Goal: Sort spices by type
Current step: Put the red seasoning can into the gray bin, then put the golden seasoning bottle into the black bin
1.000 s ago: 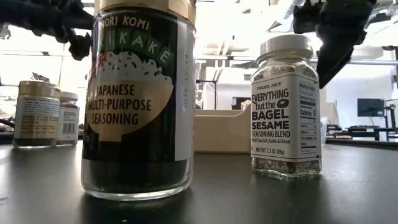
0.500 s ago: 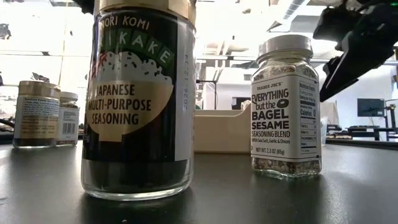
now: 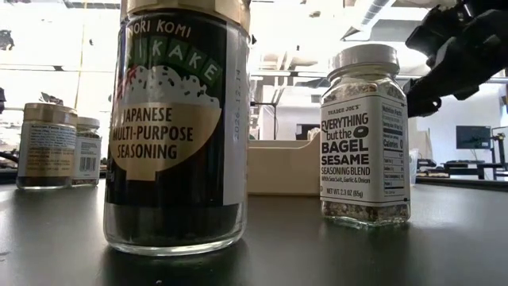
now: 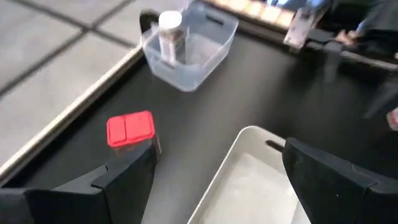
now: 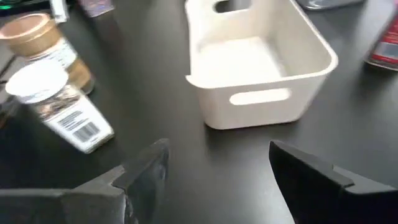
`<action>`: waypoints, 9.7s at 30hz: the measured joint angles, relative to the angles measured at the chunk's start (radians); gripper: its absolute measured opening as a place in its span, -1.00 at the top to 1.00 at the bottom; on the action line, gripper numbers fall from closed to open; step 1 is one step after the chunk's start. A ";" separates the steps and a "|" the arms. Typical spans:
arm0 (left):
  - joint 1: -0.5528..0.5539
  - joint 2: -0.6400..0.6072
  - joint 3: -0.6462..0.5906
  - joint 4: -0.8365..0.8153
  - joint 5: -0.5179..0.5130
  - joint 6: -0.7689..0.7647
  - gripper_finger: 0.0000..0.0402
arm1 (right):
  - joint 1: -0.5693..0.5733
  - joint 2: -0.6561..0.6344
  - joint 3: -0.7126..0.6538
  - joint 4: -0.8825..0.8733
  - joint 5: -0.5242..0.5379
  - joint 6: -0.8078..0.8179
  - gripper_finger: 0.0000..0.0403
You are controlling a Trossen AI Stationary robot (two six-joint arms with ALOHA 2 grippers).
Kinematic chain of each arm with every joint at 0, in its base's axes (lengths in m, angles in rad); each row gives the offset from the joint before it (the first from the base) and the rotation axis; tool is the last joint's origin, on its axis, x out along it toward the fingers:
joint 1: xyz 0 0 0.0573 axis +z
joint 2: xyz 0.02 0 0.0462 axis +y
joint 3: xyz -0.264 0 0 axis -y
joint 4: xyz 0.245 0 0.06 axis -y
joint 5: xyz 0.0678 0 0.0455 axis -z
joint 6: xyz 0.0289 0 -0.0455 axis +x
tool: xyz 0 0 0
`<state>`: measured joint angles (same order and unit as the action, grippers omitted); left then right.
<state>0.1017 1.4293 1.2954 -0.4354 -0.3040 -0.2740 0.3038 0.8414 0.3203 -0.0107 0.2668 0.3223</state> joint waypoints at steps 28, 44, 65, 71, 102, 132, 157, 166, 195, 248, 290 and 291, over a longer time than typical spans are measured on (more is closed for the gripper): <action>0.412 0.483 0.478 -0.358 0.518 1.095 -0.66 | -0.145 0.004 -0.002 0.066 0.003 0.209 -0.50; 0.412 0.632 0.477 -0.354 0.449 1.284 -0.66 | -0.222 0.004 -0.002 0.080 0.005 0.249 -0.50; 0.418 0.704 0.476 -0.271 0.457 1.327 -0.66 | -0.222 0.003 0.000 0.078 0.005 0.249 -0.50; 0.415 0.711 0.476 -0.254 0.461 1.310 -0.66 | -0.222 0.004 0.000 0.077 0.005 0.253 -0.50; 0.354 0.713 0.573 -0.394 0.285 1.199 -0.07 | -0.197 0.003 0.000 0.077 0.004 0.218 -0.50; -0.039 0.681 0.961 -0.839 0.169 0.386 -0.06 | -0.131 0.003 -0.001 0.062 -0.009 0.165 -0.50; -0.029 0.683 0.515 -0.468 0.182 0.467 -0.06 | -0.101 0.004 -0.001 0.056 -0.009 0.201 -0.50; -0.029 0.683 0.497 -0.416 0.188 0.467 -0.21 | -0.115 0.003 -0.001 0.056 -0.009 0.201 -0.50; -0.030 0.683 0.498 -0.314 0.187 0.529 -0.21 | -0.136 0.004 -0.001 0.056 -0.008 0.202 -0.50; -0.072 0.672 0.807 -0.777 0.161 0.043 -0.52 | -0.114 0.004 -0.001 0.015 -0.086 0.117 -0.50; -0.238 -0.456 -0.272 -0.627 -0.049 -0.617 -0.52 | -0.223 0.004 -0.001 -0.005 -0.083 0.359 -0.50; -0.238 -0.460 -0.272 -0.628 -0.042 -0.617 -0.52 | -0.229 0.004 -0.001 -0.005 -0.083 0.359 -0.50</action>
<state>-0.1360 0.9693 1.0237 -1.0631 -0.3463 -0.8909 0.0744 0.8452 0.3195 -0.0154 0.1841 0.6814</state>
